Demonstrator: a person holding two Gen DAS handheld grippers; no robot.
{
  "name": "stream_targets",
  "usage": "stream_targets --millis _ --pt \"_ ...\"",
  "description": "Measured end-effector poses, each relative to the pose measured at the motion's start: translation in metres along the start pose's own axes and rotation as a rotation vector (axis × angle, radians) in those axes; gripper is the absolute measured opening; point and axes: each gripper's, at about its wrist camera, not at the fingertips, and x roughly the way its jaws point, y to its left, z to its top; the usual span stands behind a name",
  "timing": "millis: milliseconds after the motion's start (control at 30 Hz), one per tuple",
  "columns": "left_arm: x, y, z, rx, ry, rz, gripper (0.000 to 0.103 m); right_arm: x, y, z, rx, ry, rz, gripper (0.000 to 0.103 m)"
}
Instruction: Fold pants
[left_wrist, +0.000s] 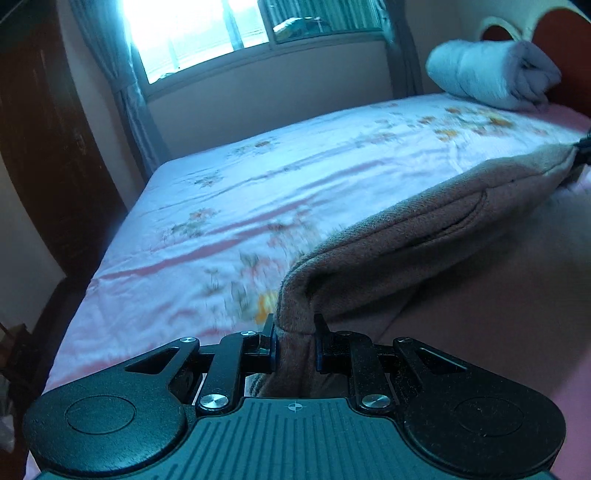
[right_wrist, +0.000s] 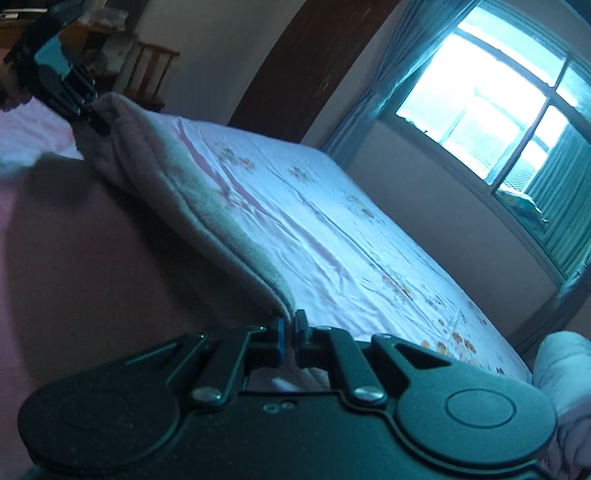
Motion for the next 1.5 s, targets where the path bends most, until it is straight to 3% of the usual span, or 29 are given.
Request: stream_targets --millis 200,333,500,567,667,733,933,1033,1133,1200,1267,1333,1400,1500 --pt "-0.025 -0.022 -0.038 0.039 -0.004 0.024 0.018 -0.028 0.035 -0.019 0.065 0.028 0.007 0.000" --pt "-0.025 -0.044 -0.053 0.182 0.020 0.063 0.019 -0.035 0.048 -0.028 0.110 0.050 0.008 0.000" --pt "-0.021 -0.071 -0.067 0.315 0.076 0.105 0.024 -0.021 0.086 -0.054 0.054 0.193 0.063 0.000" --pt "-0.029 -0.063 -0.064 0.227 0.085 0.073 0.025 -0.016 0.090 -0.056 0.010 0.205 0.066 0.003" --pt "-0.044 -0.034 -0.059 -0.033 0.102 0.013 0.033 -0.020 0.079 -0.049 0.042 0.198 0.085 0.014" --pt "-0.056 -0.015 -0.059 -0.244 0.110 -0.030 0.036 -0.023 0.071 -0.044 0.093 0.190 0.103 0.022" --pt "-0.089 0.029 -0.102 -0.995 0.112 -0.161 0.037 -0.035 0.063 -0.042 0.270 0.193 0.151 0.025" --pt "-0.086 0.031 -0.125 -1.213 0.148 -0.197 0.037 -0.047 0.065 -0.047 0.354 0.198 0.185 0.025" --pt "-0.075 0.019 -0.128 -1.257 0.177 -0.207 0.037 -0.050 0.060 -0.049 0.403 0.201 0.194 0.026" --pt "-0.066 0.015 -0.129 -1.335 0.151 -0.232 0.037 -0.051 0.058 -0.049 0.425 0.197 0.186 0.026" --pt "-0.061 0.011 -0.128 -1.387 0.105 -0.209 0.037 -0.050 0.056 -0.049 0.450 0.192 0.183 0.026" --pt "-0.053 0.006 -0.125 -1.397 0.100 -0.177 0.037 -0.050 0.055 -0.050 0.470 0.195 0.185 0.026" --pt "-0.049 0.003 -0.121 -1.386 0.094 -0.138 0.023 -0.050 0.053 -0.052 0.500 0.203 0.196 0.026" --pt "-0.059 0.001 -0.102 -1.292 0.050 -0.087 0.017 -0.050 0.046 -0.057 0.598 0.216 0.234 0.026"
